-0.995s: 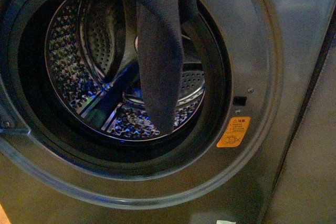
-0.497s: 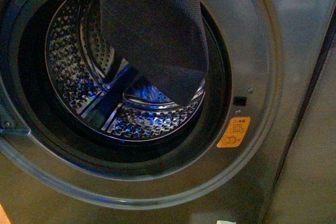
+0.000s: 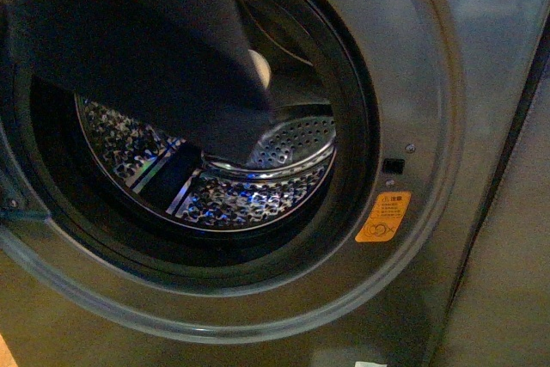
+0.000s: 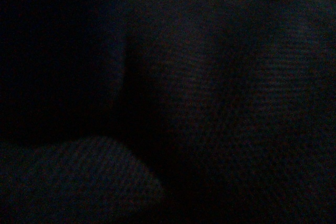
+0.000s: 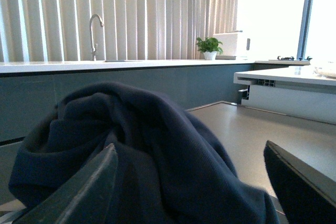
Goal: Put clothes into washing machine
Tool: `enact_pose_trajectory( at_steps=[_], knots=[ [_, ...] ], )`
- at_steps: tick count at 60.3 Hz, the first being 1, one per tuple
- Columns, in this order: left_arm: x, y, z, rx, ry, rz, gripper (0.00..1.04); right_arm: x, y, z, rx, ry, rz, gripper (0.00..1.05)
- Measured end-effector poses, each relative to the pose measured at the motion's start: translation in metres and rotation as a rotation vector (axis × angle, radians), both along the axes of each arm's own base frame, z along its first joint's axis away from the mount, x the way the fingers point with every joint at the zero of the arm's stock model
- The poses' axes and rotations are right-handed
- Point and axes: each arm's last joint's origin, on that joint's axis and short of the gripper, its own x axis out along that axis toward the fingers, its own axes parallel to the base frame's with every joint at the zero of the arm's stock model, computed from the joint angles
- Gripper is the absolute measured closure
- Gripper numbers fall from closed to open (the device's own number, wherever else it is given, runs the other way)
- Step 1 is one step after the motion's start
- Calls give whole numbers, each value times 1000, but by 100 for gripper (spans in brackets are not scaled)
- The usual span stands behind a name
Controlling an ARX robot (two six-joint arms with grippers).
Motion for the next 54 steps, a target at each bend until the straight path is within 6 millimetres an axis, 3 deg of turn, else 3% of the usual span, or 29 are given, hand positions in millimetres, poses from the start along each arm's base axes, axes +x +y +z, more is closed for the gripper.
enact_pose_trajectory(
  at_steps=[4, 12, 19, 29, 36, 45, 54],
  knots=[
    [-4, 5, -8, 5, 2, -5, 95, 0, 0, 0, 1, 0, 0, 6],
    [-16, 12, -30, 35, 20, -25, 96, 0, 0, 0, 0, 0, 0, 7],
    [-25, 12, -63, 82, 76, -52, 96, 0, 0, 0, 0, 0, 0, 7],
    [-30, 10, -103, 146, 159, -73, 96, 0, 0, 0, 0, 0, 0, 7],
    [-27, 13, -120, 171, 187, -54, 96, 0, 0, 0, 0, 0, -1, 7],
    [-18, 18, -134, 192, 224, -34, 96, -7, -2, -6, 75, -122, -325, 7],
    [-9, 22, -148, 207, 266, -19, 96, -24, -22, -35, 75, -89, -503, 7]
  ],
)
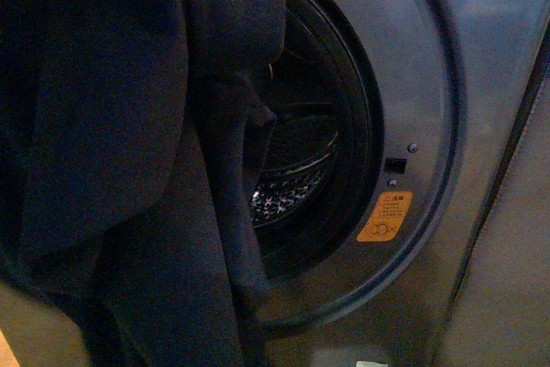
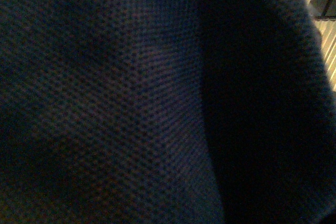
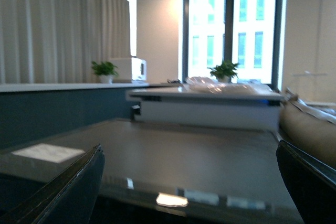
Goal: Put clothes into washing machine
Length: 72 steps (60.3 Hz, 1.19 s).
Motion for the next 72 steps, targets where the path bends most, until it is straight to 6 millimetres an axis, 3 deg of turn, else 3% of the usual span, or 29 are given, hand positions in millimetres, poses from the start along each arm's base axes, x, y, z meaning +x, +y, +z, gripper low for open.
enact_pose_trajectory(
  at_steps=[5, 13, 27, 36, 51, 58, 65, 72],
  knots=[
    [8, 0, -10, 12, 25, 6, 96, -13, -27, -37, 38, 93, -93, 7],
    [19, -2, -24, 33, 60, 12, 96, -19, -53, -85, 114, 204, -167, 7],
    [45, -11, -46, 95, 108, 25, 96, -19, -69, -156, 204, 316, -249, 8],
    [64, -18, -58, 134, 130, 25, 96, -31, -84, -194, -2, 451, -175, 29],
    [89, -30, -82, 204, 174, 22, 96, -47, -112, -242, -25, 455, -200, 61],
    [106, -37, -96, 245, 214, 22, 96, -56, -124, -270, -37, 463, -190, 84],
    [119, -39, -102, 254, 234, 30, 96, -61, -130, -286, -38, 468, -197, 100],
    [131, -40, -108, 259, 246, 44, 96, -66, -136, -298, -39, 467, -199, 102]
  ],
)
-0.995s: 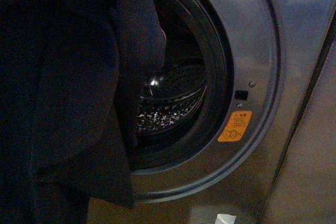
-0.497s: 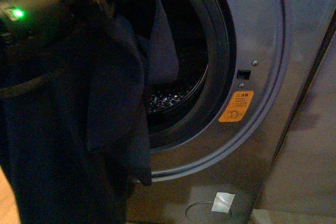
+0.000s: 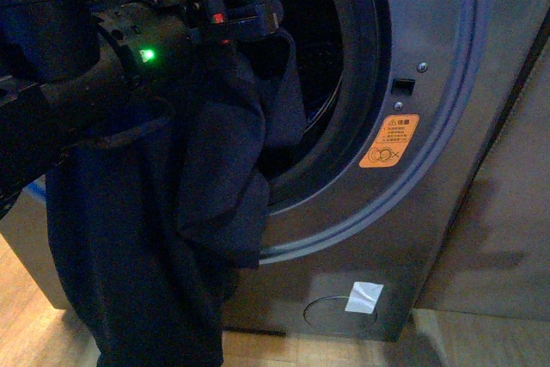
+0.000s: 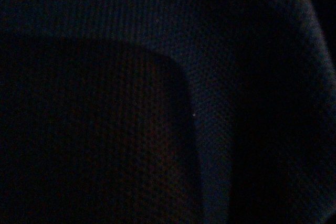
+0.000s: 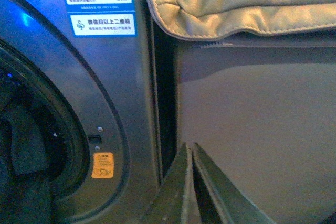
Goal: Put clothes into washing machine
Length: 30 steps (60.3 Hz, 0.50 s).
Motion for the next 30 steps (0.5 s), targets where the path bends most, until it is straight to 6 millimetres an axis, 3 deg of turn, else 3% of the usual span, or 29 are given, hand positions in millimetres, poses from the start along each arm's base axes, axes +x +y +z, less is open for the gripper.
enact_pose_trajectory(
  at_steps=[17, 30],
  knots=[
    [25, -1, -18, 29, 33, 31, 96, -10, -9, -23, 0, 3, -2, 102],
    [61, 0, -29, 75, 53, 79, 96, -17, -21, -37, 0, -5, -7, 102]
  ],
)
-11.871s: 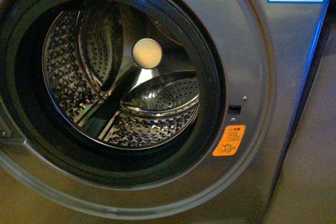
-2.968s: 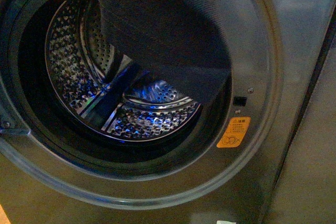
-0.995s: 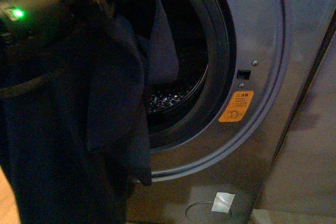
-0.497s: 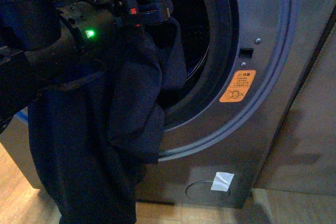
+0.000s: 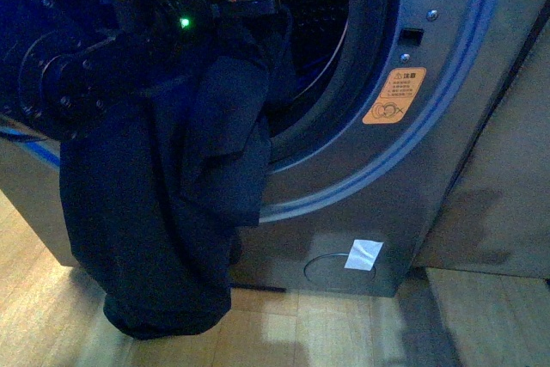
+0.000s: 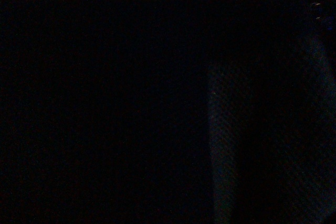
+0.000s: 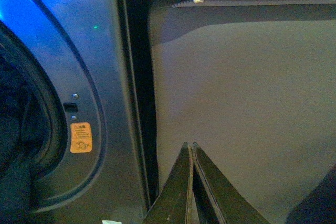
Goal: Put clothes into washing machine
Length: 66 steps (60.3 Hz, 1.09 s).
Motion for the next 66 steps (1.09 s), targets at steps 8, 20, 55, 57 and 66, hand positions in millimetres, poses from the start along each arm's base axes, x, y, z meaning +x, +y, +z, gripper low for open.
enact_pose_trajectory(
  at_steps=[8, 20, 55, 57, 66],
  knots=[
    [24, 2, -3, 15, 6, 34, 96, -3, 0, -6, 0, 2, 0, 102],
    [71, 5, -6, 53, 23, 99, 96, -8, -1, -13, 0, 0, 0, 102],
    [161, -2, 24, 197, -41, 220, 96, -25, -1, -32, 0, -3, 0, 102],
    [164, -2, 27, 201, -44, 237, 96, -26, -1, -32, 0, -2, 0, 102],
    [165, -2, 25, 236, 67, 198, 83, -26, -1, -32, 0, 0, 0, 102]
  ],
)
